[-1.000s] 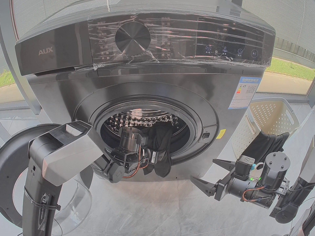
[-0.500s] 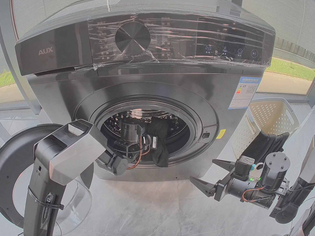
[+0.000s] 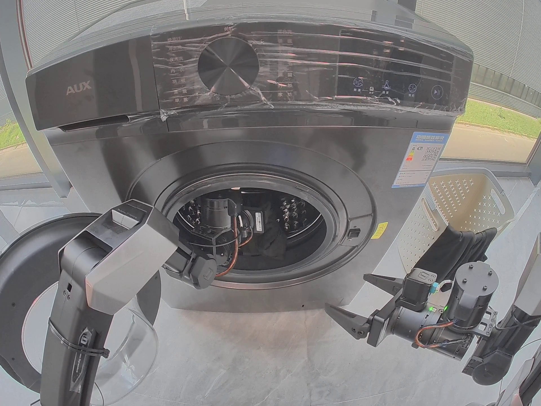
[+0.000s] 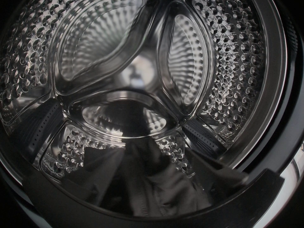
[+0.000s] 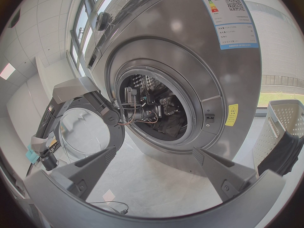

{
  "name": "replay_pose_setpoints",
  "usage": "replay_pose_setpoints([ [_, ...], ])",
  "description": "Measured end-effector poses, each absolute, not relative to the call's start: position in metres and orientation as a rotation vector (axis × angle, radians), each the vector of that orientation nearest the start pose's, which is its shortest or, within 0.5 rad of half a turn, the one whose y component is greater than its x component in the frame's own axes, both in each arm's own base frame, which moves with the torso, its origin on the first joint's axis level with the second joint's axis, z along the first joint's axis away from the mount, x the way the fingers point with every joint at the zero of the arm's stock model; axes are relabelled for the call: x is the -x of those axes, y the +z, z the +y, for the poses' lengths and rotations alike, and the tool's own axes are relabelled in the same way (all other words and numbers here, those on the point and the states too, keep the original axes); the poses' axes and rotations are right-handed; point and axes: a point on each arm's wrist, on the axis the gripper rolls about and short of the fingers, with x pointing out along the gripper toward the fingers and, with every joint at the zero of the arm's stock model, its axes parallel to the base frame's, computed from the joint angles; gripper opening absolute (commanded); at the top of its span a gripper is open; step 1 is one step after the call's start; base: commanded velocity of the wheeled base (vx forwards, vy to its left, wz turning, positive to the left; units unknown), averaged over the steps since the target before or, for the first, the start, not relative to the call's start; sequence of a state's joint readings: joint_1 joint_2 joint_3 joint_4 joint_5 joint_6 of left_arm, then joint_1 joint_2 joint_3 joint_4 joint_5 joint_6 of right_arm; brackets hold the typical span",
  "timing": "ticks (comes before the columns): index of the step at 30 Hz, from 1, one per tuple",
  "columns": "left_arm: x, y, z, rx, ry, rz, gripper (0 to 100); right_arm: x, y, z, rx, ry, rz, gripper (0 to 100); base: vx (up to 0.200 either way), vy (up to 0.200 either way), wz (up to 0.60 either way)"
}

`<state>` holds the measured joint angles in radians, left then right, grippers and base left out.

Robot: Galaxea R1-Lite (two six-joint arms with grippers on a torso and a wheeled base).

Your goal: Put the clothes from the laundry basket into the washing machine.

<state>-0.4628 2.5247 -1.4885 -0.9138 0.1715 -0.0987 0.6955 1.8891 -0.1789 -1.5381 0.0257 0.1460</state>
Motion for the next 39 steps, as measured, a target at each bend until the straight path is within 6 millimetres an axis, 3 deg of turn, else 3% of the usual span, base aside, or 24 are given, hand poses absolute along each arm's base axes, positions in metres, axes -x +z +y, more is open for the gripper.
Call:
replay_pose_setpoints([
  [10,-0.432,0.028,-0.223,0.022,-0.307,0.224,100,-0.188,0.084,0.157,-0.081,0.706,0.220,100,0.000,0.000,0.00],
  [21,-0.432,0.006,-0.223,0.004,-0.309,0.267,100,-0.188,0.082,0.158,-0.079,0.708,0.225,100,0.000,0.000,0.00],
  [22,-0.433,0.003,-0.223,0.001,-0.308,0.272,0,-0.188,0.082,0.158,-0.079,0.708,0.226,100,0.000,0.000,0.00],
  [32,-0.438,-0.009,-0.221,-0.013,-0.299,0.282,0,-0.188,0.081,0.158,-0.079,0.708,0.229,100,0.000,0.000,0.00],
  [39,-0.455,0.011,-0.227,0.036,-0.273,0.164,0,-0.188,0.081,0.159,-0.079,0.710,0.231,100,0.000,0.000,0.00],
])
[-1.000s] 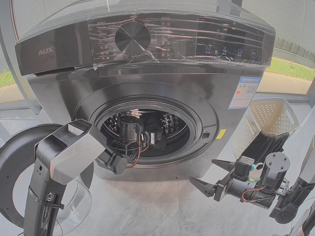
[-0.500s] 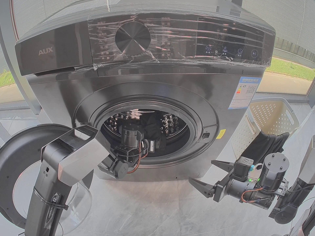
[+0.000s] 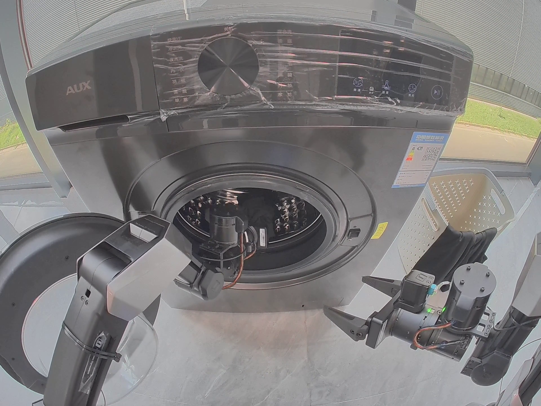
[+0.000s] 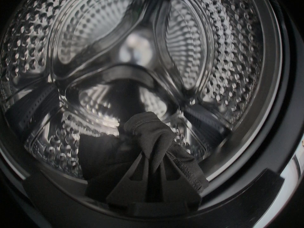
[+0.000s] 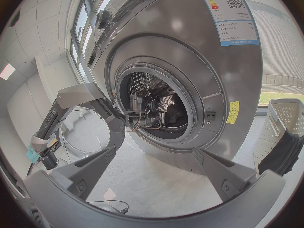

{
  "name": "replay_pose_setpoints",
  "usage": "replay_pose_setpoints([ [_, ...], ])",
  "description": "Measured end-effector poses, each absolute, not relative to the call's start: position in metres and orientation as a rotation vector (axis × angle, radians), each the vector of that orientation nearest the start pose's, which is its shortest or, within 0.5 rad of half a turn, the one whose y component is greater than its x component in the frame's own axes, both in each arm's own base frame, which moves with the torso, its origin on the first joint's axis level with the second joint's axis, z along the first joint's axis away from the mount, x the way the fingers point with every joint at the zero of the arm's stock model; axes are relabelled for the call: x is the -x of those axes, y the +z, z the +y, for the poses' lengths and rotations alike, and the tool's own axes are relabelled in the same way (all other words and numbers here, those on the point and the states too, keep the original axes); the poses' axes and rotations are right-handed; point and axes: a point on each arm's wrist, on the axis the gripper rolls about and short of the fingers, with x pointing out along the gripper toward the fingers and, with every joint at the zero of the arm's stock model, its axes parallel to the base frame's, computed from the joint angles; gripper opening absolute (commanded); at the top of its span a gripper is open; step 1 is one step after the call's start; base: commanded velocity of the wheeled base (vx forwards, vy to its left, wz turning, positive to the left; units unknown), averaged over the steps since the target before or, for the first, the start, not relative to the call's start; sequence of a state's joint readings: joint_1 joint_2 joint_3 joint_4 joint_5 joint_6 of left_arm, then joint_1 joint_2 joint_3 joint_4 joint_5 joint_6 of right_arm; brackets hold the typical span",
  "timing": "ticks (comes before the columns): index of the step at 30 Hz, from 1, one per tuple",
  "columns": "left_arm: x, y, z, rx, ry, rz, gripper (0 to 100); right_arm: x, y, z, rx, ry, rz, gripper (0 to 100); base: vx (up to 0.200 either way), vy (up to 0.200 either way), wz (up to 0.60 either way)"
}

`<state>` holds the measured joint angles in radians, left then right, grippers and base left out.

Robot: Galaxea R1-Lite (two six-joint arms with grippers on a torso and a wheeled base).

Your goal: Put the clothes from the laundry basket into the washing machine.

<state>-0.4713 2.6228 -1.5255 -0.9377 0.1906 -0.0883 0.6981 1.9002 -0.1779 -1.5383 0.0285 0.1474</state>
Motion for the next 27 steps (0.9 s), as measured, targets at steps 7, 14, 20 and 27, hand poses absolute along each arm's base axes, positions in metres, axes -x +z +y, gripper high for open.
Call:
replay_pose_setpoints([
  [7,-0.480,0.036,-0.224,0.090,-0.220,0.019,0,-0.188,0.081,0.159,-0.079,0.712,0.230,100,0.000,0.000,0.00],
  [14,-0.491,0.038,-0.216,0.102,-0.193,-0.012,100,-0.188,0.081,0.159,-0.079,0.712,0.231,100,0.000,0.000,0.00],
  [20,-0.490,0.036,-0.216,0.119,-0.194,-0.002,100,-0.188,0.081,0.159,-0.079,0.712,0.230,100,0.000,0.000,0.00],
  [27,-0.478,0.028,-0.219,0.107,-0.205,0.059,100,-0.188,0.081,0.159,-0.079,0.710,0.229,100,0.000,0.000,0.00],
])
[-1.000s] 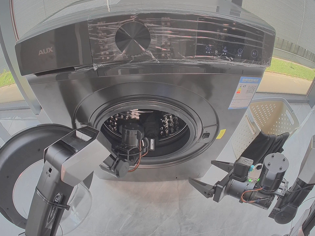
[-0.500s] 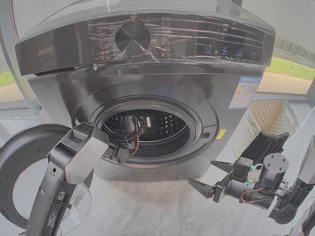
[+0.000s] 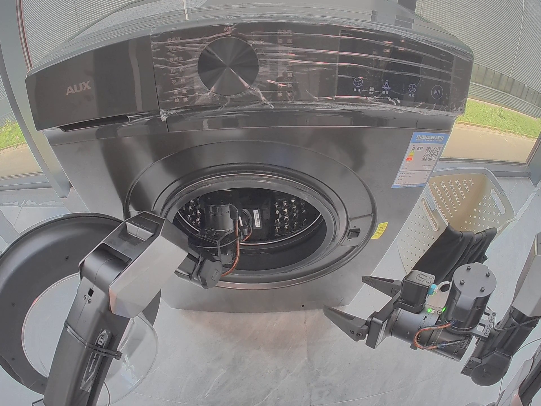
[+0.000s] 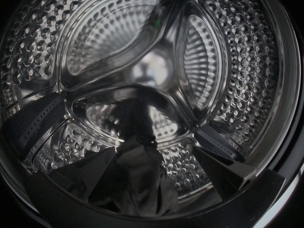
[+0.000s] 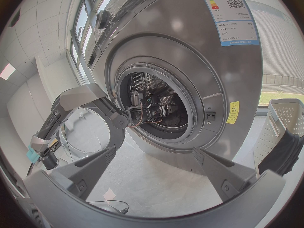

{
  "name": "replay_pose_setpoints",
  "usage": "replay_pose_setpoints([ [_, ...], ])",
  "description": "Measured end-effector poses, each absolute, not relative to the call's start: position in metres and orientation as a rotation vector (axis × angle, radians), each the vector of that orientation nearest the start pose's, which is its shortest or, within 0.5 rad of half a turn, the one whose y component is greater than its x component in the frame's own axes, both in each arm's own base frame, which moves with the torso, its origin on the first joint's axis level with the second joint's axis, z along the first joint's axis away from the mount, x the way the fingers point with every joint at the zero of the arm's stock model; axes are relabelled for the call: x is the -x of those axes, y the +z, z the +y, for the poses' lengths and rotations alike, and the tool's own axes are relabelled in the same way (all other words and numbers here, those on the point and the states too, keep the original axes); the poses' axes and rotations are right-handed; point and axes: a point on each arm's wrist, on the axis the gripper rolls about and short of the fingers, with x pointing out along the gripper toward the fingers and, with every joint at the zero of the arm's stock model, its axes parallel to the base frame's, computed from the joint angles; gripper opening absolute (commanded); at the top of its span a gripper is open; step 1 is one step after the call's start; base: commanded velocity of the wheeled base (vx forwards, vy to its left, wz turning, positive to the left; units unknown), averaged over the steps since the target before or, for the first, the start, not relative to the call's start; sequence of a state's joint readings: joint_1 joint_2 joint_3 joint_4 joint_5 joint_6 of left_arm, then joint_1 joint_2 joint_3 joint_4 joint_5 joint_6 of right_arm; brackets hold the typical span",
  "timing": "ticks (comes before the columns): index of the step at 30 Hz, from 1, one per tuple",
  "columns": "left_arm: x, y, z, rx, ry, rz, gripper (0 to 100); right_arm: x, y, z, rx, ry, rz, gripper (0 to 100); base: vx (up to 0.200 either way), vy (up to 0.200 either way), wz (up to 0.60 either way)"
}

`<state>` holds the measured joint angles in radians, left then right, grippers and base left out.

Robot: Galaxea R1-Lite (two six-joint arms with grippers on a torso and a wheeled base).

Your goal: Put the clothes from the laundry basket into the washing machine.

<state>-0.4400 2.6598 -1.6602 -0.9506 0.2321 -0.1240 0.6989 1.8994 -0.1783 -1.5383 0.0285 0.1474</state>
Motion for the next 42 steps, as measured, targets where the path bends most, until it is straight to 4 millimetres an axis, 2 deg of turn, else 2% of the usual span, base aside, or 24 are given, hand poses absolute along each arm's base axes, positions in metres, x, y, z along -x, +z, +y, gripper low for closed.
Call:
replay_pose_setpoints([
  [7,-0.451,0.032,-0.230,0.088,-0.243,0.117,100,-0.188,0.082,0.158,-0.080,0.710,0.229,100,0.000,0.000,0.00],
  [10,-0.434,0.033,-0.235,0.074,-0.266,0.154,100,-0.188,0.082,0.158,-0.080,0.708,0.229,100,0.000,0.000,0.00],
  [17,-0.375,0.040,-0.251,0.056,-0.352,0.233,100,-0.188,0.082,0.156,-0.080,0.703,0.228,100,0.000,0.000,0.00],
  [21,-0.335,0.051,-0.256,0.046,-0.412,0.261,100,-0.188,0.082,0.155,-0.081,0.700,0.229,100,0.000,0.000,0.00],
  [24,-0.313,0.065,-0.253,0.056,-0.438,0.261,100,-0.187,0.083,0.154,-0.081,0.699,0.229,100,0.000,0.000,0.00],
  [27,-0.292,0.083,-0.246,0.079,-0.460,0.251,100,-0.186,0.083,0.153,-0.082,0.696,0.228,100,0.000,0.000,0.00],
  [33,-0.244,0.125,-0.216,0.118,-0.489,0.211,100,-0.186,0.085,0.150,-0.086,0.686,0.221,100,0.000,0.000,0.00],
  [39,-0.203,0.145,-0.173,0.143,-0.477,0.184,100,-0.186,0.088,0.146,-0.096,0.665,0.215,100,0.000,0.000,0.00],
  [42,-0.190,0.151,-0.157,0.151,-0.461,0.162,100,-0.186,0.089,0.142,-0.098,0.651,0.209,100,0.000,0.000,0.00],
])
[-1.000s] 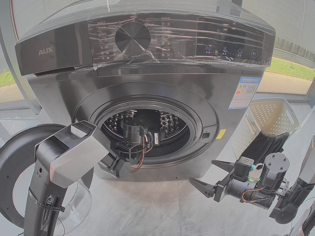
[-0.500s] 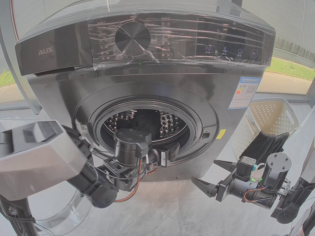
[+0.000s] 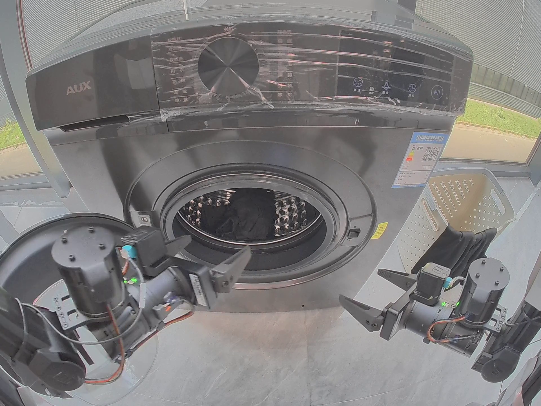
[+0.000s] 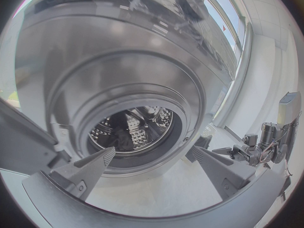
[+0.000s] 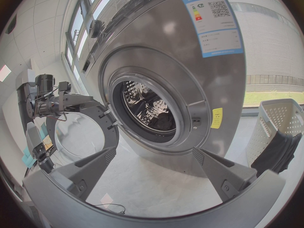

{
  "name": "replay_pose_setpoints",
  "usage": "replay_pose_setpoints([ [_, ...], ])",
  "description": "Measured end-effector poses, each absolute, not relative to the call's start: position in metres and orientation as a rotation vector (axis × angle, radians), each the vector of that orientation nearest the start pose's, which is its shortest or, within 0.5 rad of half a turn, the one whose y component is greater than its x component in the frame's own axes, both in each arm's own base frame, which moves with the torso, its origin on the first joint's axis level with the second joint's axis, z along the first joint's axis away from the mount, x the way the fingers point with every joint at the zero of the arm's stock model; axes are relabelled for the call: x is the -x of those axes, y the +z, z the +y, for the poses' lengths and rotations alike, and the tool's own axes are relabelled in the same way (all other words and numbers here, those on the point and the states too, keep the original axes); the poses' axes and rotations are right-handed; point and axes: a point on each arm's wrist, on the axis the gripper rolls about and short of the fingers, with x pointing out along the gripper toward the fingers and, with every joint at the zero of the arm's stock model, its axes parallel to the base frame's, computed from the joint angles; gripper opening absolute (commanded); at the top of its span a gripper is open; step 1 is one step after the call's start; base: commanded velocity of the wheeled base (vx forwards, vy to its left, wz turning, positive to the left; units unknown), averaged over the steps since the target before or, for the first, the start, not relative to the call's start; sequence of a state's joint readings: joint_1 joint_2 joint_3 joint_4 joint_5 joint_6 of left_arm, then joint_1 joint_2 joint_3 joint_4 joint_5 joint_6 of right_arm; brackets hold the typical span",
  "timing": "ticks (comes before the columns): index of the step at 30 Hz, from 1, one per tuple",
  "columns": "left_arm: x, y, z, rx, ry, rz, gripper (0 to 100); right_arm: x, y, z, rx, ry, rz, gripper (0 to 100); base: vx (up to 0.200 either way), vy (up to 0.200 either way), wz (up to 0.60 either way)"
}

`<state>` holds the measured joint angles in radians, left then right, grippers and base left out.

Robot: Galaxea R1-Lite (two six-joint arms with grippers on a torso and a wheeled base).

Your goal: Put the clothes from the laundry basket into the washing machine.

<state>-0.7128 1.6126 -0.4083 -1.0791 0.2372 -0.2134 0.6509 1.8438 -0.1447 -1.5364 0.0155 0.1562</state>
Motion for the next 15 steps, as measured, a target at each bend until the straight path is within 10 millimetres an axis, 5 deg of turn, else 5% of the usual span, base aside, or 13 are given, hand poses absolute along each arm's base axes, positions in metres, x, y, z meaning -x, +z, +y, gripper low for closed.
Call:
replay_pose_setpoints([
  [5,-0.173,0.156,-0.138,0.143,-0.420,0.134,100,-0.189,0.095,0.131,-0.097,0.573,0.183,100,0.000,0.000,0.00],
  [15,-0.159,0.152,-0.119,0.111,-0.353,0.125,100,-0.189,0.106,0.109,-0.080,0.471,0.130,100,-0.200,0.000,0.00],
])
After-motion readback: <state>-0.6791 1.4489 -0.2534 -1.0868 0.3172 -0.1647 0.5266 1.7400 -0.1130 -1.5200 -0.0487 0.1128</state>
